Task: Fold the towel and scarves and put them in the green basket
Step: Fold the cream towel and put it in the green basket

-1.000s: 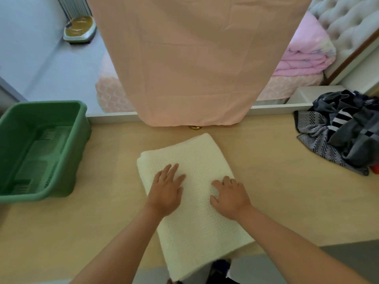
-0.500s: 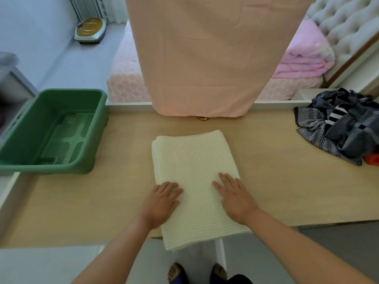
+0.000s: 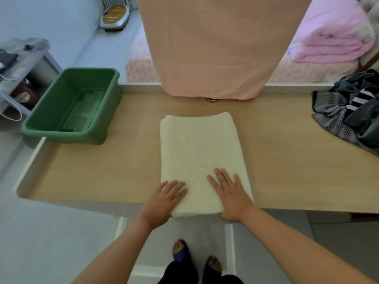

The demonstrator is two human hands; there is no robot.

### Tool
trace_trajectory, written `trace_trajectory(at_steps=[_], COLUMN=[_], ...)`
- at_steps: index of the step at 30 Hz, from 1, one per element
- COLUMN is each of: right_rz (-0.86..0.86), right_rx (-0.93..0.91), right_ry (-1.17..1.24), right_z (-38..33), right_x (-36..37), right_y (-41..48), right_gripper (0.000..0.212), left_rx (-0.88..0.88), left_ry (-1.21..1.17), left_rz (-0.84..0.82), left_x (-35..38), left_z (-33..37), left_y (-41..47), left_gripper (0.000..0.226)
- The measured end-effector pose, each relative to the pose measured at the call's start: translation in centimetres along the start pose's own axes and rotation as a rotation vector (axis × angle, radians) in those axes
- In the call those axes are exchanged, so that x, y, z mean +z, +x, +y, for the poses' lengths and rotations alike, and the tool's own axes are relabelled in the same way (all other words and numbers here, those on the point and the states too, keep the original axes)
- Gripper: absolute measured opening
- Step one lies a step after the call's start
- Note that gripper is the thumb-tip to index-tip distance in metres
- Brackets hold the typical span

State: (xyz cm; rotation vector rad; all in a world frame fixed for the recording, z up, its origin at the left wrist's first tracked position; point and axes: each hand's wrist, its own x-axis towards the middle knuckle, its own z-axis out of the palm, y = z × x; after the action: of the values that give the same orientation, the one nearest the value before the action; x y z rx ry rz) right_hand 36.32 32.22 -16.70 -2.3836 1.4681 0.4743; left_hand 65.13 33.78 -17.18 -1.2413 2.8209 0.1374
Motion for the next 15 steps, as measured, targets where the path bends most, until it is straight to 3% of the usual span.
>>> trace_trajectory(at_steps=[2,6,9,15], right_rz=[0.021,0.102,0.135,0.341], right_rx=[-0.004,0.015,0.022,0.135], right_ry=[0.012,0.053,0.076,0.345], right_z=[0.0,0.1,0.3,3.4], right_x=[0.0,0.5,0.3,-8.1], right_y=[-0.5,-1.8,-2.1,-0.1], right_gripper=[0.127,0.123,0.117,0.055], left_rx=[-0.009,-0.309,-0.458,-0.608], left_ry=[-0.146,-0.520,-0.626,-0.712], left_rz=[0.092,0.244,0.360,0.437], left_x=[-0.6,-4.2,-6.7,-11.1], left_z=[0.2,1.0,0.9,-1.7], left_y=[-0.1,0.5,2.1,5.6], left_gripper=[0.081,0.049,0.039,0.031])
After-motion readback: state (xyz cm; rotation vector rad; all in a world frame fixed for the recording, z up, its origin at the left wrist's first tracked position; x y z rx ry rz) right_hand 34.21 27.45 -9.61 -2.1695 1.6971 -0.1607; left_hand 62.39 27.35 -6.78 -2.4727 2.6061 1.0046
